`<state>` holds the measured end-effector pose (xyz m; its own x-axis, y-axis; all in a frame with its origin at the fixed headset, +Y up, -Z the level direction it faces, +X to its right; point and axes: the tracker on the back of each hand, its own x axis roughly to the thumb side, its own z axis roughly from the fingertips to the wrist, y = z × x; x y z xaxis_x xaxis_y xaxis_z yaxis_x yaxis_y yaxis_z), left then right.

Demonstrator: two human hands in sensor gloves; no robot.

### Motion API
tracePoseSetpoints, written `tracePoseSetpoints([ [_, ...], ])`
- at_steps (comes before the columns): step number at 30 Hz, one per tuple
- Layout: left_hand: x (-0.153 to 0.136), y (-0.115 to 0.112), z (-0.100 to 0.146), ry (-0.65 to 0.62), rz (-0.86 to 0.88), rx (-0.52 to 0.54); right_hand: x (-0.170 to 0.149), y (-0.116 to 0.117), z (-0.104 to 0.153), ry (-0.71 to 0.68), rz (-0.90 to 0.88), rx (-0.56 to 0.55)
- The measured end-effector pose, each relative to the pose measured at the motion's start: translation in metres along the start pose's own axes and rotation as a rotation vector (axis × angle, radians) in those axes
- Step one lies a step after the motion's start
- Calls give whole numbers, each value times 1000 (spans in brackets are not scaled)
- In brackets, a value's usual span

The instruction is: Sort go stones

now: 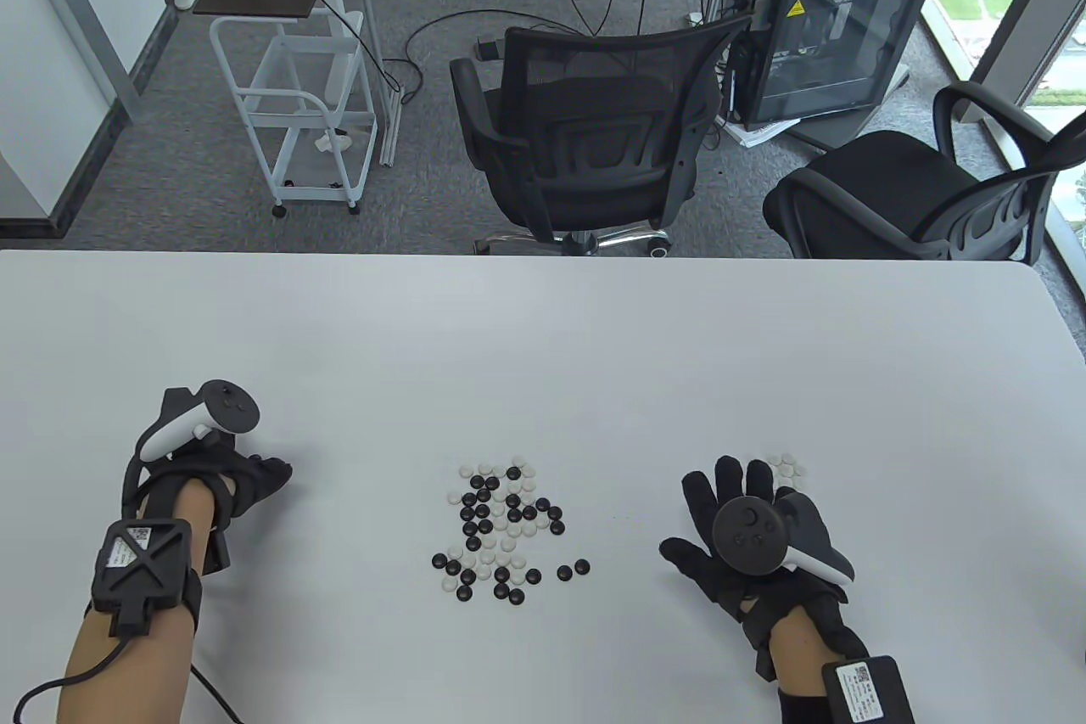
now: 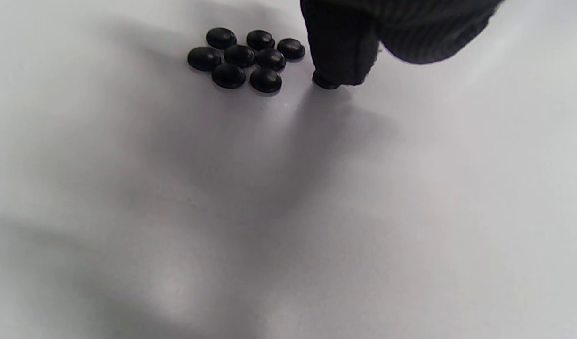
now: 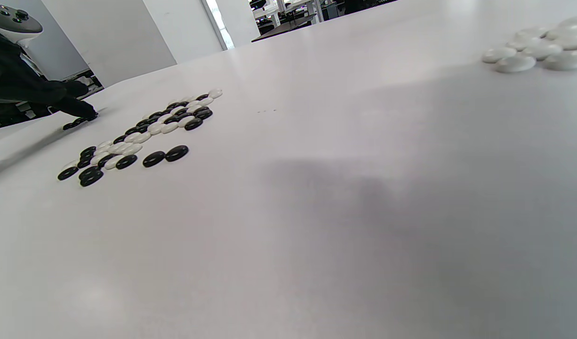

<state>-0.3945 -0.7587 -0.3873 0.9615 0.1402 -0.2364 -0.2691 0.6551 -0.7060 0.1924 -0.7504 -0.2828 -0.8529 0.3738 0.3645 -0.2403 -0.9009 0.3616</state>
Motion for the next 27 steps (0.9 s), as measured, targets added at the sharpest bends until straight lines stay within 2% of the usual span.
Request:
tracePoseSetpoints([
  [7, -2, 2, 4, 40, -24, 7, 1, 0, 0, -1, -3, 4],
  [11, 14, 6, 17, -40, -41, 34, 1, 0, 0, -2, -4, 3],
  [17, 68, 0, 47, -187, -210, 31, 2, 0, 0, -9, -2, 0],
  [22, 120, -27, 69, -311, -371, -13, 4, 0, -1, -13, 0, -2],
  [27, 154, -55, 77, -404, -478, -48, 4, 1, 0, -13, -1, -2],
])
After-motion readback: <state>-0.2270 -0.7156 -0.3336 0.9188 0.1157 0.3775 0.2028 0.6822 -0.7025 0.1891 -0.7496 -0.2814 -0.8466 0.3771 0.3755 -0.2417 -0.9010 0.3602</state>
